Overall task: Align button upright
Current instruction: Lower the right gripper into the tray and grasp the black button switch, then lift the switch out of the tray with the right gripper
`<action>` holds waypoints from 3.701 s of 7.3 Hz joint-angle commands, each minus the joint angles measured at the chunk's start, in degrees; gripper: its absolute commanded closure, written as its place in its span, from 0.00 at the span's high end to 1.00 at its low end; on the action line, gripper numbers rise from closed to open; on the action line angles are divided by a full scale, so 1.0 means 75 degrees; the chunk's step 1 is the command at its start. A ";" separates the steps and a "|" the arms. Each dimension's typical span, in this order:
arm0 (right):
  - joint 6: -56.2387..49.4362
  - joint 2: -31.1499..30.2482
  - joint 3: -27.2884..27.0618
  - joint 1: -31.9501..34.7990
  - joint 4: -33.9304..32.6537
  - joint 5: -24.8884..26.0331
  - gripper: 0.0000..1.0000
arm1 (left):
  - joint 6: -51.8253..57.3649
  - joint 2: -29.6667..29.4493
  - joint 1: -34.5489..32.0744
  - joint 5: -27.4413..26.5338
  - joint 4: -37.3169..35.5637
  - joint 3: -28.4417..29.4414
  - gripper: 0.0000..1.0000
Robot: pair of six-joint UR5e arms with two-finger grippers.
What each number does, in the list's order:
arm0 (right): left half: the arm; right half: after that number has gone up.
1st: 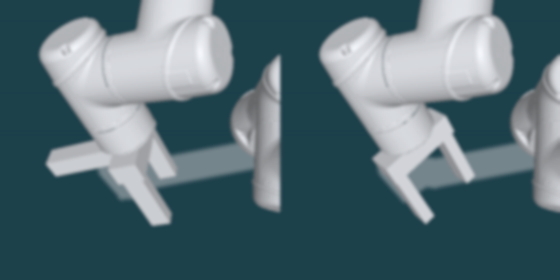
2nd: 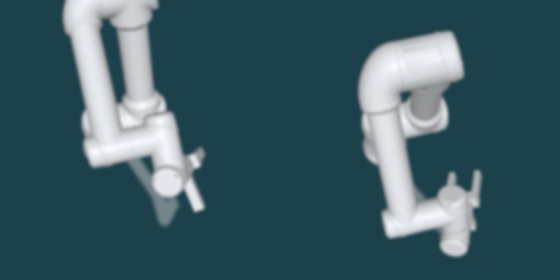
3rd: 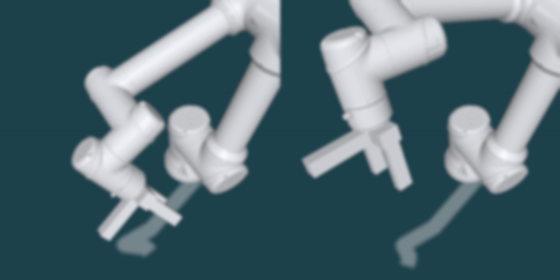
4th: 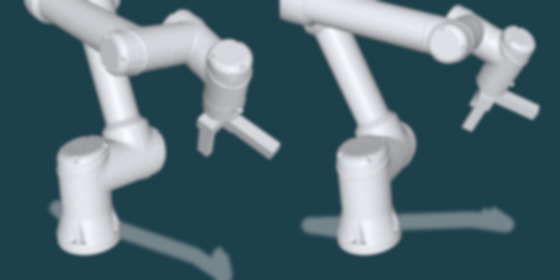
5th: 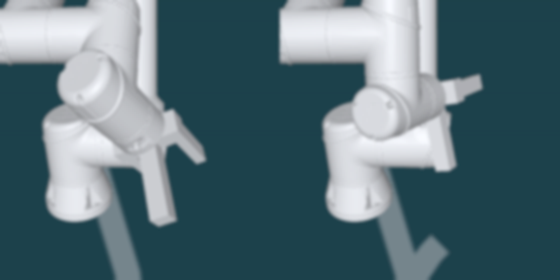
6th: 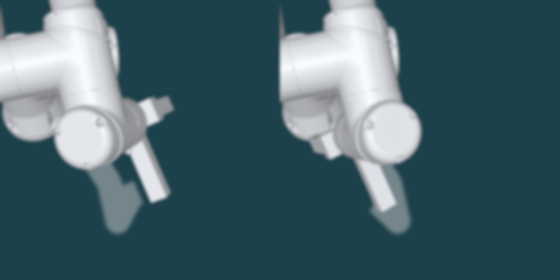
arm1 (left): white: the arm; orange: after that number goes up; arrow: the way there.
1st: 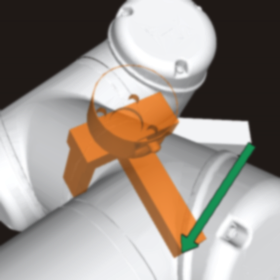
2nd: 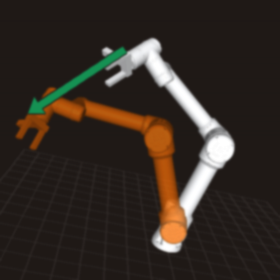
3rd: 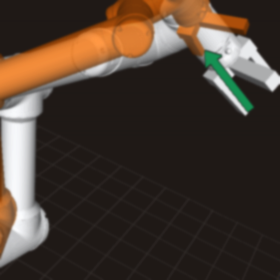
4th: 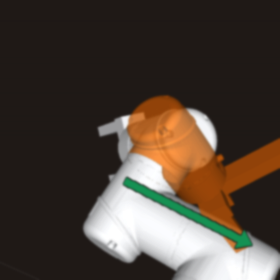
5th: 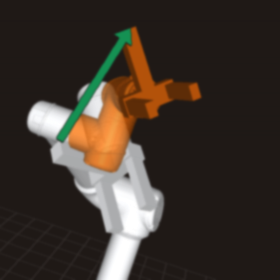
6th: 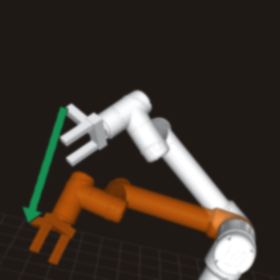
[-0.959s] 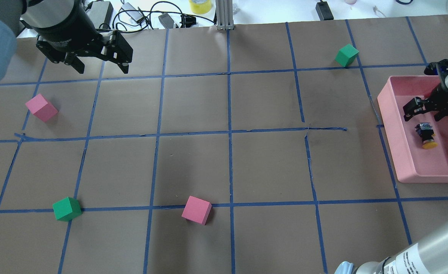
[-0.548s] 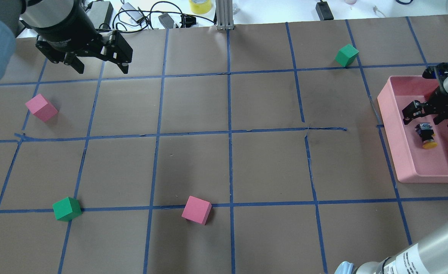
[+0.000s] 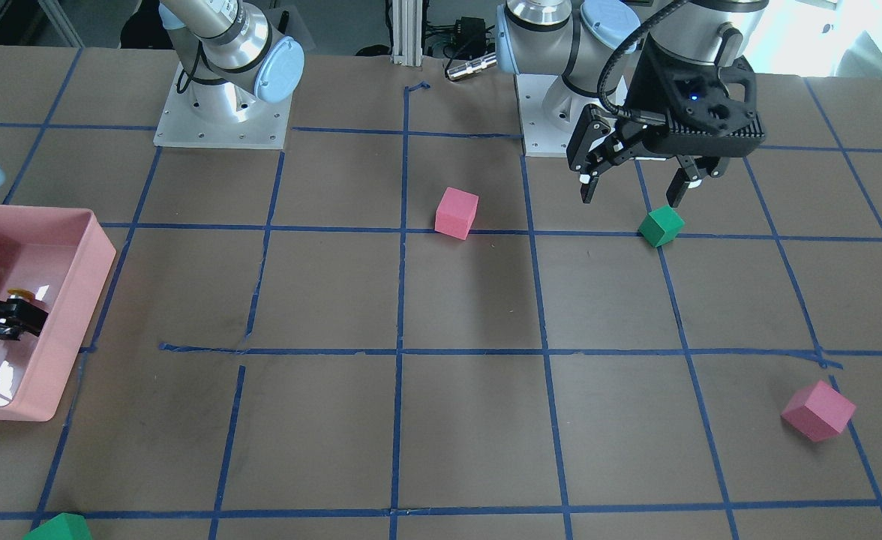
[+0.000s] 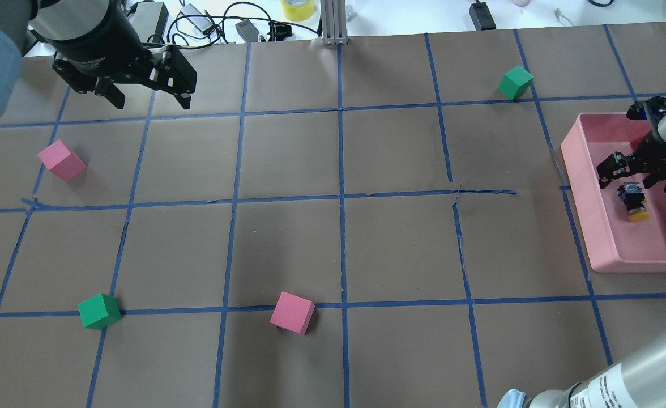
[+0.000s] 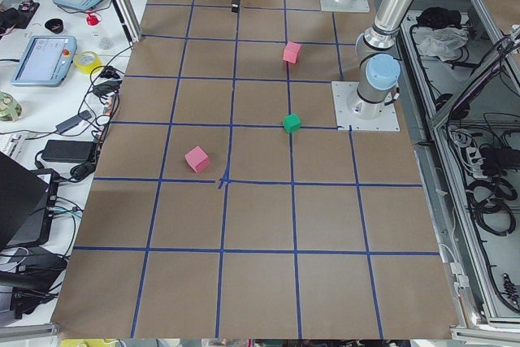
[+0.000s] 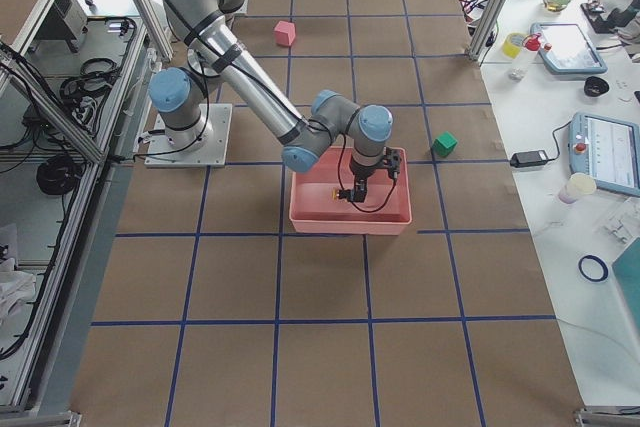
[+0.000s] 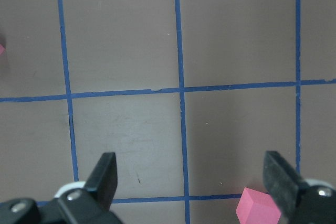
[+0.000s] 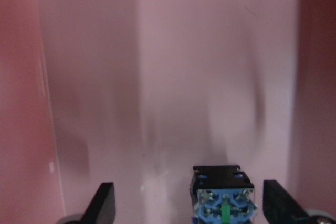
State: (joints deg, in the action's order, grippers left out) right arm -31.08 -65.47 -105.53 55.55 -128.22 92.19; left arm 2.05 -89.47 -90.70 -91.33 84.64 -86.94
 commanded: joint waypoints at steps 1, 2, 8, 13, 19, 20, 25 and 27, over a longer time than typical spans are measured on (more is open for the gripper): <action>-0.0050 -0.0013 -0.0015 -0.0012 0.0475 0.0024 0.99 | 0.0020 0.0000 0.0000 0.0001 0.0000 0.0002 1.00; -0.0132 -0.0024 -0.0015 -0.0081 0.0537 0.0024 0.96 | 0.0020 0.0000 0.0000 0.0001 0.0000 0.0014 1.00; -0.0273 -0.0048 0.0067 -0.0106 0.0585 0.0012 0.20 | 0.0020 0.0000 0.0012 0.0013 -0.0011 0.0026 1.00; -0.0133 -0.0502 0.0312 -0.0106 0.0608 -0.0116 0.00 | 0.0044 0.0000 0.0164 0.0060 -0.0011 0.0026 1.00; 0.1057 -0.1360 0.2420 0.1355 0.2879 -0.0152 0.00 | 0.0020 0.0000 0.0152 0.0072 -0.0035 0.0002 1.00; 0.1492 -0.1337 0.2480 0.1962 0.2893 -0.0152 0.00 | 0.0020 0.0000 0.0152 0.0037 -0.0035 -0.0009 1.00; 0.5905 -0.0858 0.2411 0.5233 0.2753 -0.0175 0.00 | -0.0003 0.0000 0.0153 0.0072 -0.0093 -0.0056 1.00; 0.7232 -0.0344 0.2411 0.6358 0.2135 -0.0175 0.00 | 0.0008 0.0000 0.0164 0.0095 -0.0105 -0.0044 1.00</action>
State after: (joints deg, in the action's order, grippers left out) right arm 16.41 -70.63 -87.43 97.85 -109.31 90.88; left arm 2.03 -89.47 -89.51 -90.63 83.88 -87.24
